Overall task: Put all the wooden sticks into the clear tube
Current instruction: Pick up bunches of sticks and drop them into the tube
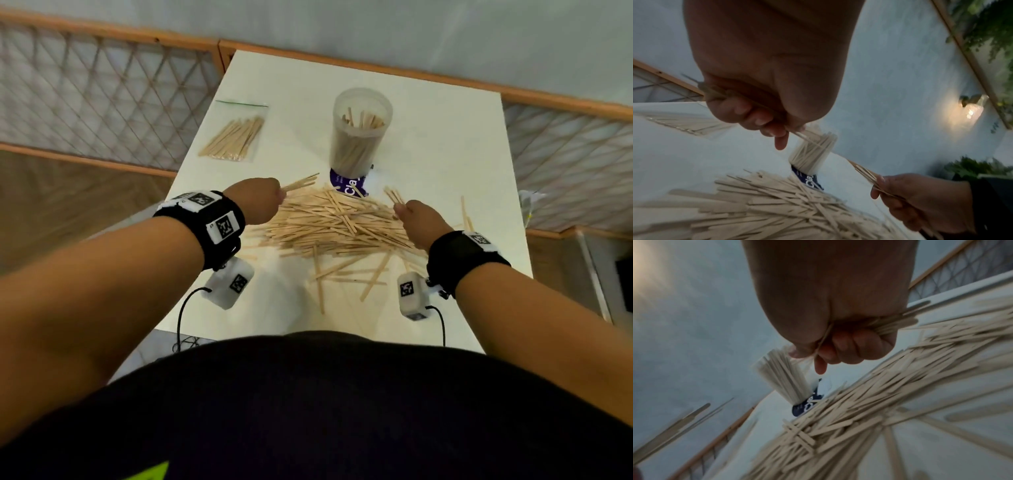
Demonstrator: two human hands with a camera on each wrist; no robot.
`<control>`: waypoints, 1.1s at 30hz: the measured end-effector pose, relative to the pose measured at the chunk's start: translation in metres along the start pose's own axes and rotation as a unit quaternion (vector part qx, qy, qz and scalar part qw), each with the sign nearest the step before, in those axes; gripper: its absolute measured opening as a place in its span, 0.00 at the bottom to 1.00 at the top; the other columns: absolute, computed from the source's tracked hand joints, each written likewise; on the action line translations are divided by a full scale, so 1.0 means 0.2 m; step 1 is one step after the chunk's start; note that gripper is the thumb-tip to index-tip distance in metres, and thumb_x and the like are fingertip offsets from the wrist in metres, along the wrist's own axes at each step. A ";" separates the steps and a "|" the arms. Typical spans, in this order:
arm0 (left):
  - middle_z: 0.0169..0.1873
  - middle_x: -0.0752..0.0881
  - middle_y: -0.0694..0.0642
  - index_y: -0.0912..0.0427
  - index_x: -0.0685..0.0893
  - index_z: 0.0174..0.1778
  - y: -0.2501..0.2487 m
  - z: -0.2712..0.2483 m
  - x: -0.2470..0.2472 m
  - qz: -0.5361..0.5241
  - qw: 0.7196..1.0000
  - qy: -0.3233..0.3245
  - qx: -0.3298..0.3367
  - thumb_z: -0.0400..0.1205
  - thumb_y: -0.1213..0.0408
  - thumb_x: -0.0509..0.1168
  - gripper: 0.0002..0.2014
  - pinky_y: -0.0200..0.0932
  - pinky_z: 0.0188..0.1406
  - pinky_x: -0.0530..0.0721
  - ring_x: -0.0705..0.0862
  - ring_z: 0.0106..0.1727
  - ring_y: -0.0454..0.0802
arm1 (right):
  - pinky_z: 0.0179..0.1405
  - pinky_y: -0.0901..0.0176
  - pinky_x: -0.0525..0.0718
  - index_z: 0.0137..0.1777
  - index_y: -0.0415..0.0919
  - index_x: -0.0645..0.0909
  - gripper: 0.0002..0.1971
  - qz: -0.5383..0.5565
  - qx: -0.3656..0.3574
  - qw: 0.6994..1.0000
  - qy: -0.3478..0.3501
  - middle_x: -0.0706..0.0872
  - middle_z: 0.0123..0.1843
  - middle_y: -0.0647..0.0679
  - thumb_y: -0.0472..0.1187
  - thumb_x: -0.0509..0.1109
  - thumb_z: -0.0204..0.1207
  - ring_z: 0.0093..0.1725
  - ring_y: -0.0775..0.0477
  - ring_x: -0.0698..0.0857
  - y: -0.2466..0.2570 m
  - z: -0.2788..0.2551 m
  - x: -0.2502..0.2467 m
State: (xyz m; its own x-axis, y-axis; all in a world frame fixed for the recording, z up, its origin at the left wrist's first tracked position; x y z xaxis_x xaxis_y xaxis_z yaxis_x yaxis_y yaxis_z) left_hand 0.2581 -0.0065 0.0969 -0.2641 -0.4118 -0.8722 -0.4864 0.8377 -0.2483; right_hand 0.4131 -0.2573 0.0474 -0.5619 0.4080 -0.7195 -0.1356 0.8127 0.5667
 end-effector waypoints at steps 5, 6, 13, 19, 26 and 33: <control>0.53 0.80 0.56 0.61 0.80 0.60 -0.09 -0.03 -0.07 -0.221 0.975 -0.024 -0.019 0.90 0.53 0.47 0.20 0.44 0.43 0.72 0.80 0.51 0.54 | 0.30 0.54 0.66 0.41 0.41 0.70 0.19 0.169 -0.011 0.985 -0.040 0.70 0.33 0.48 0.57 0.58 0.80 0.29 0.47 0.67 0.17 -0.03 -0.03; 0.48 0.78 0.55 0.60 0.80 0.59 -0.12 -0.04 -0.06 -0.270 0.963 -0.014 -0.026 0.90 0.55 0.47 0.18 0.44 0.36 0.72 0.78 0.41 0.50 | 0.30 0.54 0.66 0.39 0.43 0.68 0.16 0.197 -0.014 0.980 -0.038 0.69 0.33 0.47 0.55 0.58 0.80 0.29 0.47 0.66 0.21 -0.04 -0.03; 0.33 0.72 0.54 0.62 0.76 0.47 -0.35 -0.07 -0.14 -0.521 0.854 -0.006 0.014 0.86 0.66 0.51 0.09 0.40 0.27 0.68 0.69 0.29 0.48 | 0.33 0.58 0.74 0.60 0.37 0.75 0.09 0.489 -0.059 0.870 -0.001 0.73 0.35 0.45 0.33 0.55 0.87 0.32 0.50 0.72 0.48 -0.15 -0.11; 0.33 0.75 0.54 0.59 0.74 0.43 -0.53 -0.08 -0.24 -0.499 0.861 0.000 0.098 0.90 0.63 0.48 0.14 0.36 0.27 0.79 0.75 0.30 0.47 | 0.32 0.54 0.79 0.64 0.30 0.75 0.12 0.540 -0.073 0.838 0.043 0.78 0.37 0.40 0.34 0.56 0.87 0.32 0.46 0.78 0.68 -0.21 -0.16; 0.40 0.85 0.63 0.61 0.76 0.45 -0.61 -0.07 -0.30 -0.446 0.890 -0.032 0.083 0.89 0.61 0.49 0.14 0.53 0.47 0.86 0.86 0.39 0.60 | 0.34 0.52 0.75 0.53 0.41 0.76 0.10 0.562 -0.068 0.825 0.002 0.83 0.42 0.38 0.36 0.53 0.88 0.34 0.45 0.81 0.79 -0.26 -0.21; 0.58 0.84 0.68 0.72 0.78 0.65 -0.61 -0.08 -0.34 -0.378 0.923 -0.020 0.067 0.89 0.65 0.51 0.17 0.34 0.36 0.84 0.85 0.58 0.63 | 0.48 0.57 0.84 0.60 0.38 0.75 0.10 0.582 -0.089 0.809 -0.010 0.85 0.45 0.41 0.33 0.52 0.88 0.51 0.42 0.84 0.85 -0.23 -0.21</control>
State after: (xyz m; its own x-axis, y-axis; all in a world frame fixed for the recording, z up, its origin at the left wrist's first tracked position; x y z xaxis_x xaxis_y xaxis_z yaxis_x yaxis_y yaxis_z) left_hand 0.3229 -0.0872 0.1932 0.1407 -0.8853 -0.4433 -0.4114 0.3550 -0.8395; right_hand 0.3768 -0.1562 0.1927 -0.3807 0.8613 0.3364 0.3593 -0.1974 0.9121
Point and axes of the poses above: each hand's wrist, its own z-axis towards the middle knuckle, its own x-axis out of the palm, y = z × x, the point moved 7 cm from there along z, towards the middle knuckle
